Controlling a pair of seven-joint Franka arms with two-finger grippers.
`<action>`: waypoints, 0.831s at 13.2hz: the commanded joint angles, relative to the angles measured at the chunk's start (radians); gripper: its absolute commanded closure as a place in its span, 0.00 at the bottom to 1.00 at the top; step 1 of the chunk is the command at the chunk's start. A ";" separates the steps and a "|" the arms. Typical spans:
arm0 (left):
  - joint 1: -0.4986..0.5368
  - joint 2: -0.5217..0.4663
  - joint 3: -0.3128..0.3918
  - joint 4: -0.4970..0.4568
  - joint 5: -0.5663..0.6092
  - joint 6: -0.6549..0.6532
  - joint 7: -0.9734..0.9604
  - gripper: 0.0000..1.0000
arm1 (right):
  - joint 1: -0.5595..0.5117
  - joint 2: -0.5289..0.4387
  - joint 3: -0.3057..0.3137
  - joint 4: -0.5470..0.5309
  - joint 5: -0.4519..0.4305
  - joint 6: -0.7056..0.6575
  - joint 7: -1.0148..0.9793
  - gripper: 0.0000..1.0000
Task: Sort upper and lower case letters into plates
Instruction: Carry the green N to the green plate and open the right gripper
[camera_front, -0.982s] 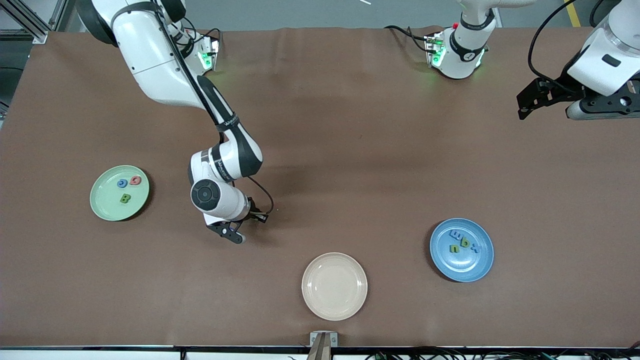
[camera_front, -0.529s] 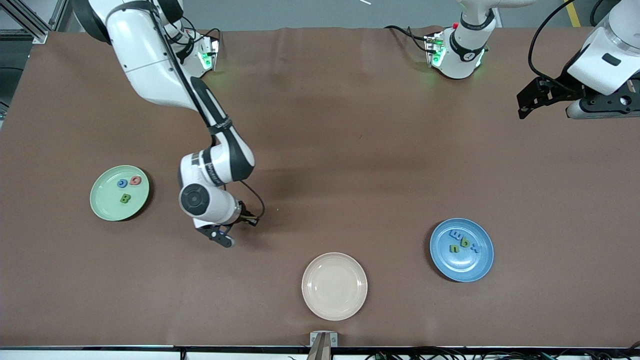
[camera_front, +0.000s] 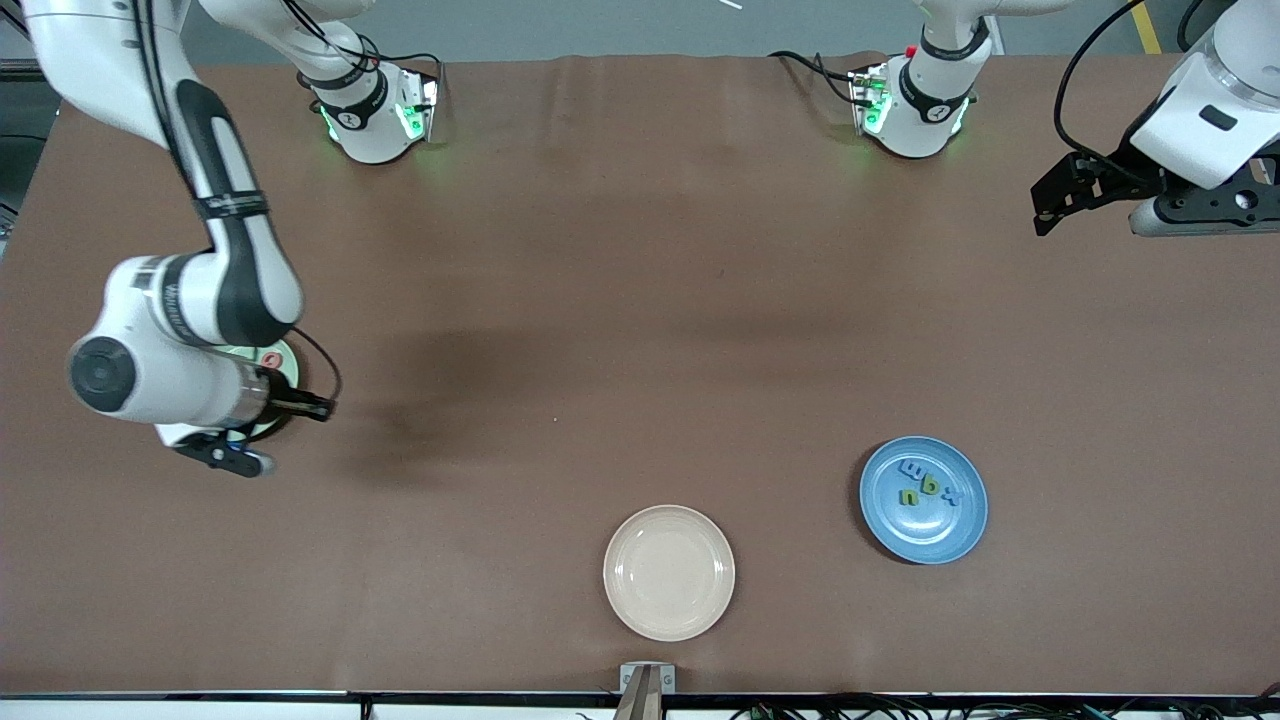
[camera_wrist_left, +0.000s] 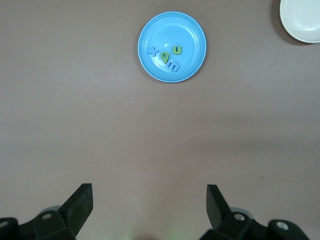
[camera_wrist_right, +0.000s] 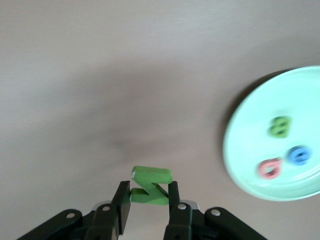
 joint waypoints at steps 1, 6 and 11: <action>0.003 -0.002 -0.003 0.008 -0.002 -0.014 0.012 0.00 | -0.161 -0.031 0.023 -0.110 -0.016 0.123 -0.236 0.87; 0.005 -0.003 -0.003 0.006 -0.002 -0.014 0.012 0.00 | -0.303 0.044 0.025 -0.124 -0.014 0.223 -0.465 0.87; 0.003 -0.003 -0.005 0.006 -0.002 -0.014 0.011 0.00 | -0.320 0.107 0.025 -0.151 -0.014 0.315 -0.473 0.86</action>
